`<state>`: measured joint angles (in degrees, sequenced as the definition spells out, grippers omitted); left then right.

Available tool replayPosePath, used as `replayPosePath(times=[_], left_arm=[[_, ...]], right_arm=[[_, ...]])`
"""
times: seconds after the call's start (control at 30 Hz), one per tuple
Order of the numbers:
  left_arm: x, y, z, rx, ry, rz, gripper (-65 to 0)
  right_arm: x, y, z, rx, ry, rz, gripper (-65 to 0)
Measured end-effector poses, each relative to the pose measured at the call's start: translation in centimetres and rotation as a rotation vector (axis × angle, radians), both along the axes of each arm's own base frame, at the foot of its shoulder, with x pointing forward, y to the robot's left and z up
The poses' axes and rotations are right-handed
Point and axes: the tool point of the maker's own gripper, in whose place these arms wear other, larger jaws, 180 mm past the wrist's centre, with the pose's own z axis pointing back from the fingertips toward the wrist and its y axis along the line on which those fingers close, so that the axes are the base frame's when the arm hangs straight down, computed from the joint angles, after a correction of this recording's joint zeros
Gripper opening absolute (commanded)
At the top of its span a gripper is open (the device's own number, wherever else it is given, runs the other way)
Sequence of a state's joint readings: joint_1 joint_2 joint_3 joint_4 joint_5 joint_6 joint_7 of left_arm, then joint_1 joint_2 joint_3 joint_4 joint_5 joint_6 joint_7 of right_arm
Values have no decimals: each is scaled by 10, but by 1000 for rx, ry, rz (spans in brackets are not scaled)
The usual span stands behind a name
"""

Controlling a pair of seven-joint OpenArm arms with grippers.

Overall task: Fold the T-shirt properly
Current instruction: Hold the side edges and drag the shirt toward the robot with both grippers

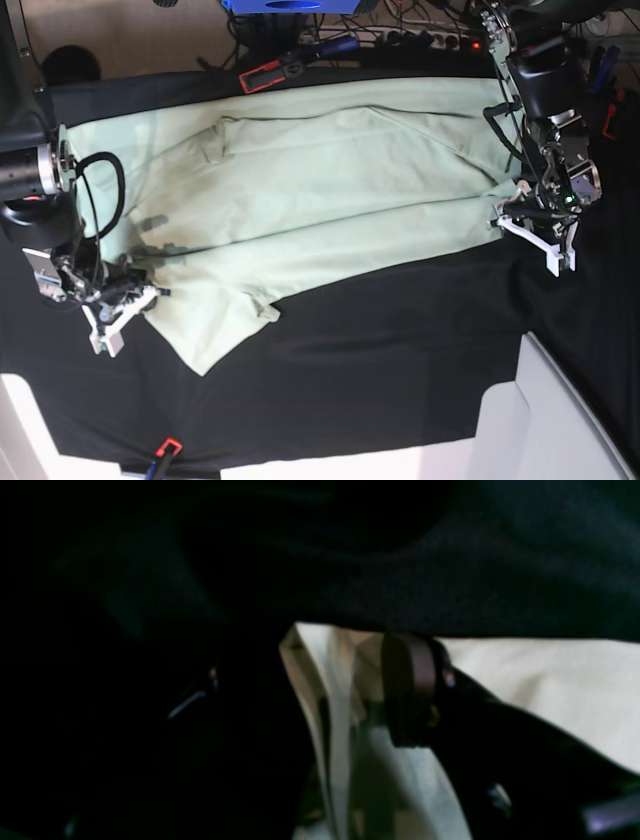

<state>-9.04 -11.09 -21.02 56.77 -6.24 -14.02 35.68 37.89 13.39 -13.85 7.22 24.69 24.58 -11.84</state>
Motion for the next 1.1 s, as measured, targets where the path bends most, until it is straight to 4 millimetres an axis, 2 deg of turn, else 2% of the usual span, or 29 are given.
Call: replayPosePath(times=[0.1,0.13,0.27,0.37,0.57,0.77,0.97,1.1], left_arm=[[2,-2,0,-3,-2,-1,-272],[3,-2,0,-1,-13,-1,-302],[8,-9,0,-8,-50,-10,-532],[9,-12,-3,-17,-64,-8,-650],[10,-11,3,-8,-60,-14,-650],[33,-1,49,63,-167,-30,-650],[43,-1,77,98,-203,-46,-650],[54,1,94,113,-246,-49,-650]], right_arm=[[0,0,0,0,0,0,-650],[0,0,0,0,0,0,-650],[-1,0,-1,0,-1,-1,-650],[-1,0,-1,0,-1,-1,-650],[-1,0,0,3,-2,2,-650],[8,5,9,-13,-29,42,-650],[15,5,16,-13,-44,45,-650],[28,4,27,-16,-73,44,-650]])
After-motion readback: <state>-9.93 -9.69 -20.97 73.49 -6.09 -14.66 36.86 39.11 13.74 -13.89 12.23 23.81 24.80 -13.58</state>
